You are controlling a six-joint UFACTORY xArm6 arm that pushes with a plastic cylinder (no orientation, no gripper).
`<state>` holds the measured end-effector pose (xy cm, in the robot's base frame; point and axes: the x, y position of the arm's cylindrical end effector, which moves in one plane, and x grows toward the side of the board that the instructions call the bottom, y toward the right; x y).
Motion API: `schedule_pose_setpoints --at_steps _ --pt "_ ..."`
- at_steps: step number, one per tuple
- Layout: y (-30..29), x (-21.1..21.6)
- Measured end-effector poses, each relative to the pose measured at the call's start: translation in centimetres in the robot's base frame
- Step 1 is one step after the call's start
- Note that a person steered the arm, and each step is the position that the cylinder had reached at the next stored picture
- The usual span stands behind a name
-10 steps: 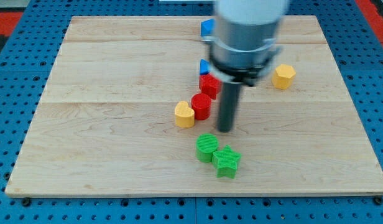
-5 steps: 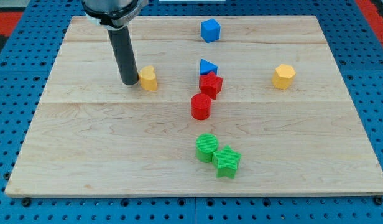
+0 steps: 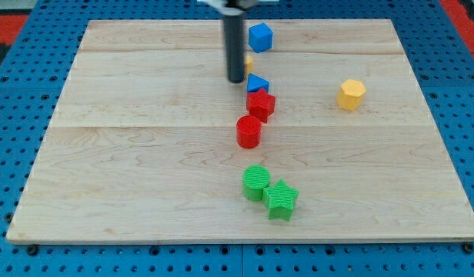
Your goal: Place the yellow heart to the left of the yellow hexagon
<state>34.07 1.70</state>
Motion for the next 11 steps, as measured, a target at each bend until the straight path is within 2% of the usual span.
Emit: schedule_pose_setpoints --at_steps 2,3,4,5,6,7,8,9,11 --pt "-7.9 -4.8" --pt "0.0 -5.5" --pt "8.0 -1.1" --pt "11.7 2.5" --pt "7.4 0.8" --pt "5.2 2.7" --pt "5.1 7.5" --pt "7.5 8.7" --pt "9.4 5.5"
